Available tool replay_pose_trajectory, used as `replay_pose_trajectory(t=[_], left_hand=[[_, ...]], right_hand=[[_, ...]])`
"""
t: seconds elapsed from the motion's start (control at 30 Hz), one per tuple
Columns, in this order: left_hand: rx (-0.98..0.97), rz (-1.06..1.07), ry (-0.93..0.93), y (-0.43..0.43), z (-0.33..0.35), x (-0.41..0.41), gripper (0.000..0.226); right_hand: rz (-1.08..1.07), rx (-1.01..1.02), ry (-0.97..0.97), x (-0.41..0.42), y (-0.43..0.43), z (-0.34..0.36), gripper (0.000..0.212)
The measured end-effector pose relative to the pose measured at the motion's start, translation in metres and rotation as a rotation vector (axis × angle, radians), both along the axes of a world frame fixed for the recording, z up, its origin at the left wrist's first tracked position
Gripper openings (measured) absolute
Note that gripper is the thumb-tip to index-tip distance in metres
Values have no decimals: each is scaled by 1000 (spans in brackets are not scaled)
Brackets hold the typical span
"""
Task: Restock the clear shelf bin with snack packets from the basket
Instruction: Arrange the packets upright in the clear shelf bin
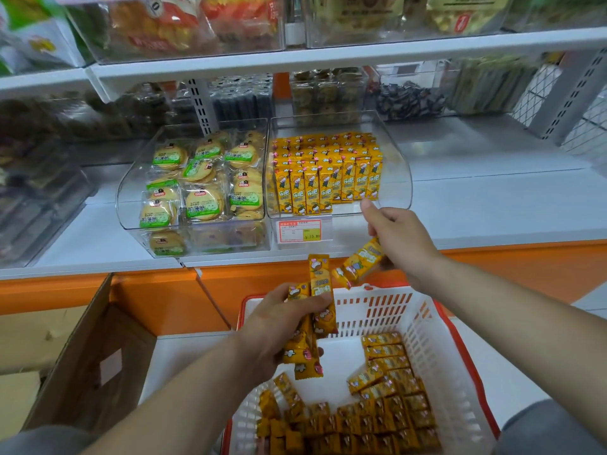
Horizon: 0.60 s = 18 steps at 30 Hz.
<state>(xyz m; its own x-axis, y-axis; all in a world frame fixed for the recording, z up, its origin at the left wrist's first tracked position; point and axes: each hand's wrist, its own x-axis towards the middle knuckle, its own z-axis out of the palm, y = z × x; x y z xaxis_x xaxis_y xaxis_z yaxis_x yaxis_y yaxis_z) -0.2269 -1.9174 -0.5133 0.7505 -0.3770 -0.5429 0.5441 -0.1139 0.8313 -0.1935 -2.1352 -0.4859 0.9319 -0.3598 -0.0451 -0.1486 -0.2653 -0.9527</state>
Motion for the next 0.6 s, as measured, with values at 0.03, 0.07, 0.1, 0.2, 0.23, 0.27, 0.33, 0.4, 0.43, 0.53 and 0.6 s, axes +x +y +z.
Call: replay_pose_trajectory(t=[0.03, 0.07, 0.1, 0.2, 0.23, 0.27, 0.33, 0.4, 0.43, 0.53, 0.6], left_hand=[[-22, 17, 13, -3, -1, -3, 51], [-51, 39, 22, -5, 0, -6, 52], [-81, 66, 23, -8, 1, -7, 53], [-128, 165, -19, -16, 7, -3, 51], [-134, 206, -31, -18, 10, -1, 48], [-138, 244, -42, -18, 12, 2, 45], [-148, 303, -68, -16, 19, 9, 40], [-151, 338, -100, -12, 25, 16, 39], [-144, 344, -125, -10, 26, 19, 37], [-112, 327, -210, -6, 31, 23, 34], [-87, 303, -266, -4, 36, 26, 31]], right_hand=[[-28, 40, -1, 0, 1, 1, 55], [-54, 72, -7, 0, 3, 2, 56], [-76, 94, -15, -1, 7, 3, 56], [-99, 147, -68, -8, 23, 2, 52], [-79, 165, -78, -11, 28, 0, 50], [-42, 168, -76, -14, 33, -1, 48], [54, 119, -48, -21, 40, -3, 42], [163, 79, -29, -27, 45, -2, 32], [225, 93, -19, -29, 46, 0, 29], [339, 128, 9, -32, 47, 5, 25], [346, 119, -41, -31, 45, 14, 24]])
